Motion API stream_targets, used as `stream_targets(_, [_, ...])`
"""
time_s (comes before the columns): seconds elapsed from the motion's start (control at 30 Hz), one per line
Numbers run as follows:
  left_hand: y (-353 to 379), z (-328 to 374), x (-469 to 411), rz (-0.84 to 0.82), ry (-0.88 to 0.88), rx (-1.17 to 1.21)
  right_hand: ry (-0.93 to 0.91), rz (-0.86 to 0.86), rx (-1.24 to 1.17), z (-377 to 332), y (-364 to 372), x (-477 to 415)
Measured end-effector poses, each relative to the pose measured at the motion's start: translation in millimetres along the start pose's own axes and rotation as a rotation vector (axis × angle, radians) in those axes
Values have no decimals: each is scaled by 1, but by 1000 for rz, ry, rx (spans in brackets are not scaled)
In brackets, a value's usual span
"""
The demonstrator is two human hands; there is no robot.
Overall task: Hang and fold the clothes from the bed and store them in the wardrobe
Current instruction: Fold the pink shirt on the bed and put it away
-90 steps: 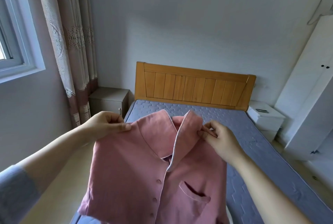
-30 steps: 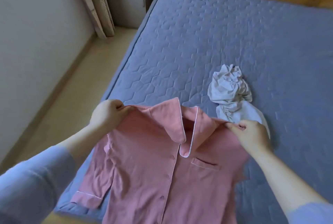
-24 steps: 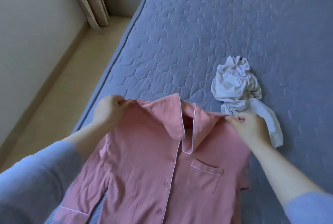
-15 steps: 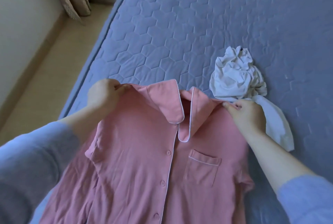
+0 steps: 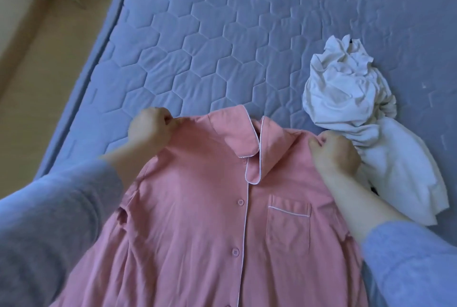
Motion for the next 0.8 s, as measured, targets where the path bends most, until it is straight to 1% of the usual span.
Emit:
stream_targets(0.07, [10,-8,-1,-56,5,85,-35,10,18,-8,1,6])
stream_targets(0.13, [16,-20,3,-112,-14,130,-128,-6,-13,-25,3,15])
stream_targets(0.2, [19,-29,7,-138,-16,142,-254,-112,-76,-48,13,28])
stream_targets(0.27, [17,-22,7,-120,61,152,-340,-214,-78,-62,26,38])
stream_targets(0.3, [15,-14,6,-105,113,157,-350,-228,-91,-66,28,38])
stream_targets(0.37, [14,9,1,-97,174,196,-312,-247,-174,-71,32,32])
stream_targets(0.43, [21,36,-4,-135,177,240,-239,-313,-254,-72,40,26])
stream_targets(0.5, [36,61,-9,-192,132,243,-173,-379,-302,-70,49,20])
stream_targets(0.57, [54,80,-13,-279,48,253,-165,-398,-316,-69,53,15])
stream_targets(0.63, [71,97,-14,-388,14,227,-206,-396,-307,-68,56,13])
stream_targets(0.7, [77,113,-18,-417,55,209,-217,-357,-317,-63,55,10])
stream_targets(0.73, [74,119,-23,-383,60,256,-193,-297,-359,-60,49,7])
stream_targets(0.8, [67,123,-35,-316,-13,517,-105,-84,-526,-52,27,-4])
Point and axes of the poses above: each hand's wrist, its own x-axis away from the middle knuckle, its own y-axis out of the palm, z = x × y, the point moved 10 cm from there along -x, towards the middle knuckle, and after that the axes turned 13 degrees about z, right-handed, at the moved point
